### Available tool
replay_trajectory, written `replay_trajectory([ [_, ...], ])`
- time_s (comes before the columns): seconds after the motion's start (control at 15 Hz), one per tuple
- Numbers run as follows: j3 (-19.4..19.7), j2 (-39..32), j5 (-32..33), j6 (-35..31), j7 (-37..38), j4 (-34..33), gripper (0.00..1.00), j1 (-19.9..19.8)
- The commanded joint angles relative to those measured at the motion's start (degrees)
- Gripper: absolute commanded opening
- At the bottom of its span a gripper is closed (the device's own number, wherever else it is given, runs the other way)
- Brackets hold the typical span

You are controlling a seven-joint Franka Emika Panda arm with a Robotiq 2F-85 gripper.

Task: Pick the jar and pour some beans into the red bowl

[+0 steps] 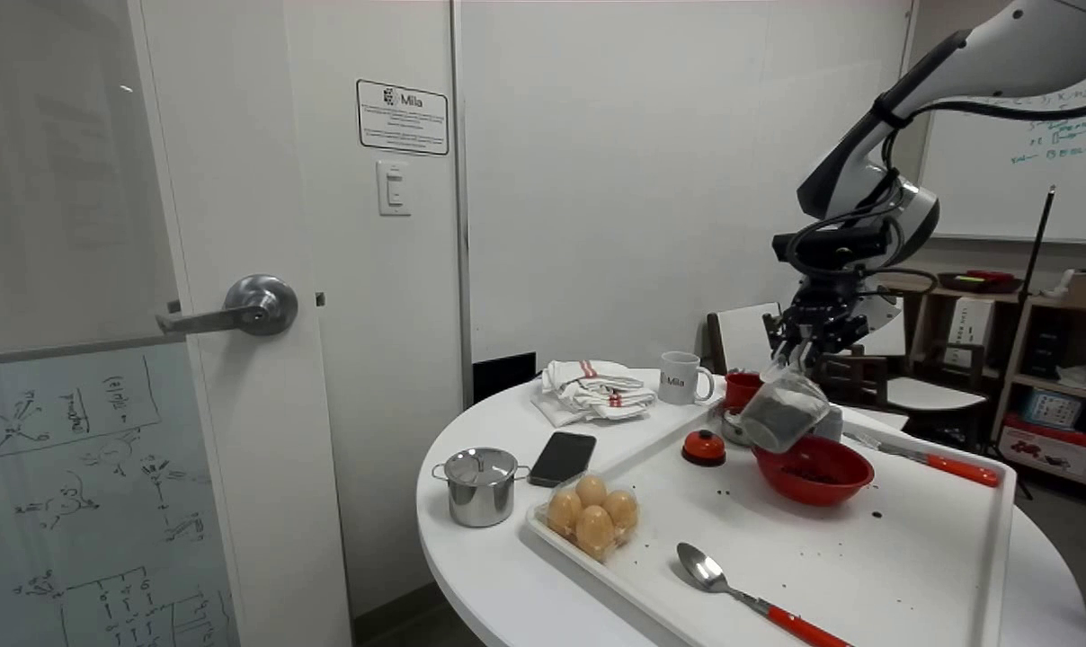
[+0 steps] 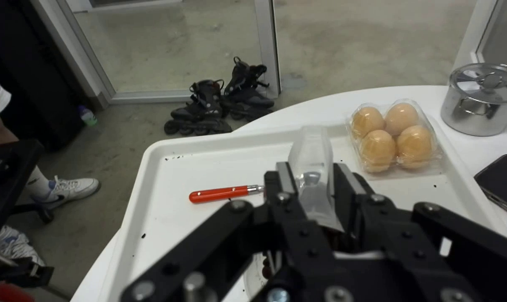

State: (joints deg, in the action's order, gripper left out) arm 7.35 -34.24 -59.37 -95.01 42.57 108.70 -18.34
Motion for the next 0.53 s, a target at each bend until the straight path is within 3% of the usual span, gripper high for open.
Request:
replay_trajectory([
  [0.0,2.29,-3.55,-4.96,6.99,-3.51,-2.01,0.10,-2.23],
  [0.47,4.36,-7.18,-12.21,14.94,-7.10,-1.99,0.10,-3.96],
])
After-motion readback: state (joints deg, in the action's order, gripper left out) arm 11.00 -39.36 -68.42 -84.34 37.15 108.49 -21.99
